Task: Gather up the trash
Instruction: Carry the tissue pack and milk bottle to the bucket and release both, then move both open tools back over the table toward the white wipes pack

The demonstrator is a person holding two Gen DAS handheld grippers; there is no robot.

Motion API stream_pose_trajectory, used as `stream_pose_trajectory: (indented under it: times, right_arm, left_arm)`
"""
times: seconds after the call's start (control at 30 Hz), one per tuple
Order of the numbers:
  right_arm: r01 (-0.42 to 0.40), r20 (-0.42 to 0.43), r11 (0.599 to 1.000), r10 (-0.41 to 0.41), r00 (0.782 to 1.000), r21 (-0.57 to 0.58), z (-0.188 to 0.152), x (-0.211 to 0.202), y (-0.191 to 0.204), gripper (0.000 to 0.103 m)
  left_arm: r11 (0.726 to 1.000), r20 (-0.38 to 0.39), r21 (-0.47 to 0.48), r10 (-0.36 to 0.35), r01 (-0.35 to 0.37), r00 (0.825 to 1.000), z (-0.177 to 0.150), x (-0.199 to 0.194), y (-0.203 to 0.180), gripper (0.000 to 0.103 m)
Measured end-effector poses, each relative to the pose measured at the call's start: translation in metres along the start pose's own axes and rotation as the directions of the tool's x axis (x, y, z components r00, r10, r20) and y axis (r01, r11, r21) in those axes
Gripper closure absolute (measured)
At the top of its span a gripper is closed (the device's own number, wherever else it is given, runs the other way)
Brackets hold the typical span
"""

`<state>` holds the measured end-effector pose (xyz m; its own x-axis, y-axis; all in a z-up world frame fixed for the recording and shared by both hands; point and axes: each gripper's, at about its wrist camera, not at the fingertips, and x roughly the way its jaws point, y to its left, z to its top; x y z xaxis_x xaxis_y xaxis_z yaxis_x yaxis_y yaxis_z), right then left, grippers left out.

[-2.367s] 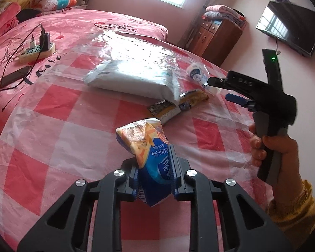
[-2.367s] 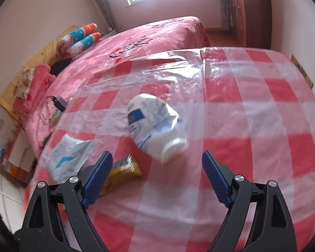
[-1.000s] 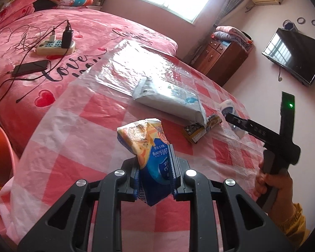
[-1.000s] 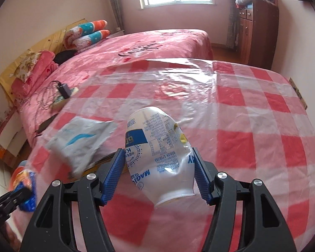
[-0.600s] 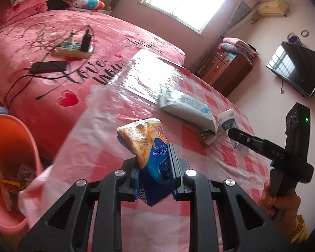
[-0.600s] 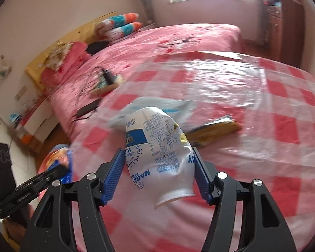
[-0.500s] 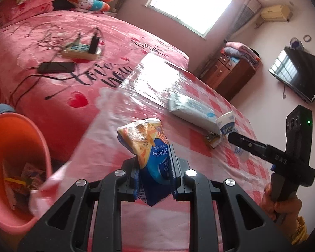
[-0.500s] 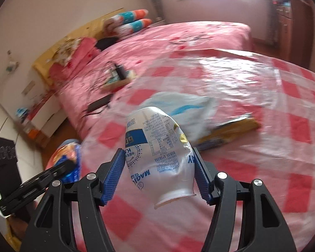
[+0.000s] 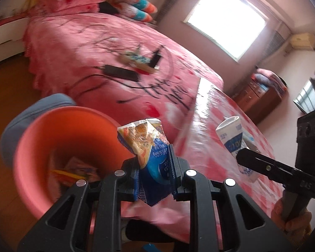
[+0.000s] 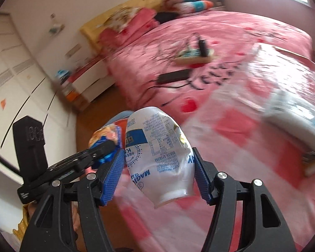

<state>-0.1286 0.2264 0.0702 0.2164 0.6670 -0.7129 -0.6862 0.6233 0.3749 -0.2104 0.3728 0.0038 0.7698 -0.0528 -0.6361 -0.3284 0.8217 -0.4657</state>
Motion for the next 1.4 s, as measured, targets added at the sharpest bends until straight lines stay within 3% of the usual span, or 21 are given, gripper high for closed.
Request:
stream_pose_trajectory:
  times: [0.3, 0.33, 0.37, 0.4, 0.43, 0.53, 0.7, 1.13, 1.4]
  right_arm:
    - [-0.075, -0.075, 0.993, 0.068, 0.995, -0.095, 0.006, 0.049, 0.055, 0.039]
    - [-0.084, -0.086, 0.992, 0.076, 0.993, -0.096, 0.007, 0.054, 0.057, 0.039]
    - [-0.095, -0.097, 0.991, 0.086, 0.992, -0.092, 0.007, 0.061, 0.059, 0.032]
    - [-0.091, -0.094, 0.992, 0.083, 0.992, -0.087, 0.007, 0.064, 0.059, 0.02]
    - [-0.085, -0.087, 0.993, 0.078, 0.993, -0.081, 0.006, 0.066, 0.058, 0.018]
    - [-0.077, -0.062, 0.996, 0.074, 0.995, -0.054, 0.004, 0.06, 0.052, 0.017]
    - [0.0, 0.02, 1.0, 0.0, 1.0, -0.023, 0.004, 0.035, 0.03, 0.013]
    - [0.052, 0.061, 0.996, -0.057, 0.997, 0.079, -0.02, -0.003, -0.012, 0.011]
    - [0.131, 0.102, 0.986, -0.142, 0.985, 0.105, -0.032, -0.021, -0.034, 0.011]
  left_arm:
    - [0.992, 0.003, -0.095, 0.084, -0.083, 0.996, -0.001, -0.005, 0.059, 0.079]
    - [0.99, -0.002, -0.105, 0.098, -0.098, 0.995, -0.002, -0.003, 0.064, 0.07]
    - [0.986, -0.009, -0.115, 0.117, -0.117, 0.993, -0.003, -0.001, 0.068, 0.061]
    - [0.98, -0.011, -0.13, 0.149, -0.149, 0.989, -0.005, 0.0, 0.074, 0.044]
    - [0.975, -0.007, -0.14, 0.173, -0.173, 0.985, -0.006, -0.001, 0.078, 0.037]
    - [0.961, -0.005, -0.174, 0.216, -0.213, 0.976, -0.007, -0.003, 0.091, 0.031]
    - [0.956, 0.012, -0.171, 0.244, -0.239, 0.97, -0.006, -0.006, 0.095, 0.024]
    - [0.969, -0.007, -0.096, 0.228, -0.228, 0.974, -0.007, -0.004, 0.062, 0.018]
    - [0.981, -0.011, -0.034, 0.188, -0.189, 0.982, -0.009, -0.003, 0.029, 0.017]
